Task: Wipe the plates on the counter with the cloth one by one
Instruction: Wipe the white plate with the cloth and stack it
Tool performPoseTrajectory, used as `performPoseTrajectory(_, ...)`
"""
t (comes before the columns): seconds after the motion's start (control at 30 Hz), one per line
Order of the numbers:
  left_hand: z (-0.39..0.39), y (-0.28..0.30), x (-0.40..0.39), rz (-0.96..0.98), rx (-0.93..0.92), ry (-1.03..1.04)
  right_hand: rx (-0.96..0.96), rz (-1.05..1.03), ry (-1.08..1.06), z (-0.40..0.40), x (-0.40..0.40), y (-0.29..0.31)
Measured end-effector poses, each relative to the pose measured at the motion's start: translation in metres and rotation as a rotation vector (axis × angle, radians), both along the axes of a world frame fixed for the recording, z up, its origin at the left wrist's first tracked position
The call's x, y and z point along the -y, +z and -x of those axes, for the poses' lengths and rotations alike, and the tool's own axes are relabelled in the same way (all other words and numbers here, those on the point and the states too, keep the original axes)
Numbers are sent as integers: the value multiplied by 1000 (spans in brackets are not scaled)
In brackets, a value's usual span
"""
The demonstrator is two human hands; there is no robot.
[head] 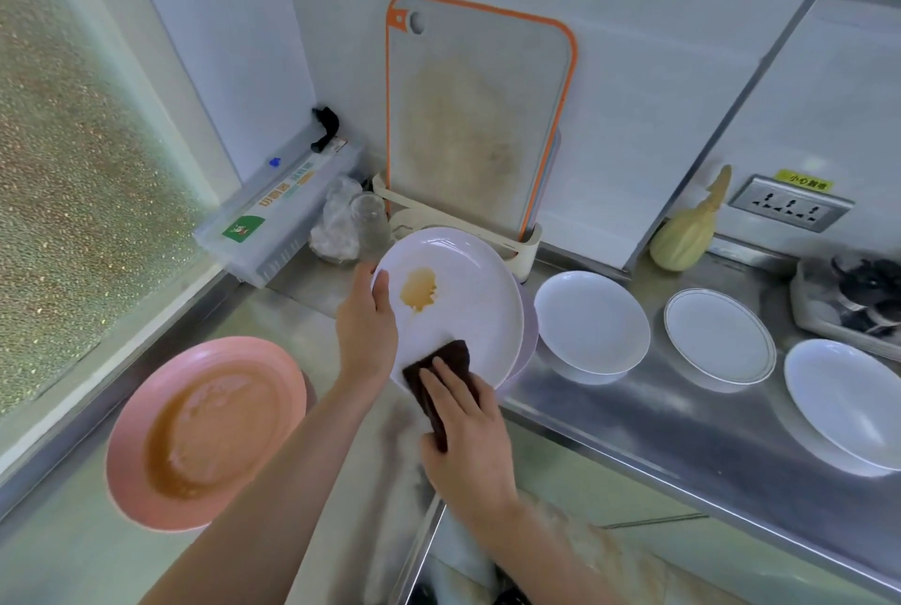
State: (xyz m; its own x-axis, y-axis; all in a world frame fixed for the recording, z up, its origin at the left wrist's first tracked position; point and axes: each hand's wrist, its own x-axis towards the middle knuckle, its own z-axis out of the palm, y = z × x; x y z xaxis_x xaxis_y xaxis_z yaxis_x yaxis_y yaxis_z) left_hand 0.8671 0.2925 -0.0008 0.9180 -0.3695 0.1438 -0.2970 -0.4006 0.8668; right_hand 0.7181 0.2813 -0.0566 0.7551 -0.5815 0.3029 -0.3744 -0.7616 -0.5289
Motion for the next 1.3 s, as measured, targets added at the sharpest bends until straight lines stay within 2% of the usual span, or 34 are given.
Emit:
performPoseTrajectory(0.13, -4, 5, 3, -13, -46, -41, 1, 314, 27, 12, 36, -15)
performPoseTrajectory(0.27, -21, 15, 12, -47, -68, -176, 74, 442, 6, 28, 89, -21)
performPoseTrajectory(0.43, -31, 31, 30, 3, -111, -231, 224, 495, 57, 24, 100, 8)
performPoseTrajectory(0.57, -20, 40, 46, 44, -19, -182, 239, 256, 38, 0, 55, 9)
performPoseTrajectory(0.63, -19, 43, 50, 9, 31, -239, 228, 233, 75, -5, 45, 7)
performPoseTrajectory(0.83, -35, 49, 46, -32, 62, -374, 129, 538, 141, 25, 102, 5)
performPoseTrajectory(0.93, -36, 55, 48, -50, 65, -449, 162, 618, 114, 37, 132, 5)
performPoseTrajectory(1.0, -32, 58, 52, -43, 19, -455, 219, 659, 135, 40, 140, 13)
performPoseTrajectory(1.07, -27, 66, 56, 26, -104, -394, 259, 654, 148, 41, 140, 20)
performPoseTrajectory(1.2, -3, 70, 51, 313, -450, -351, 312, 595, 41, 34, 140, 33)
performPoseTrajectory(1.3, 50, 56, 57, 478, -480, -328, 368, 549, -120, 14, 130, 39)
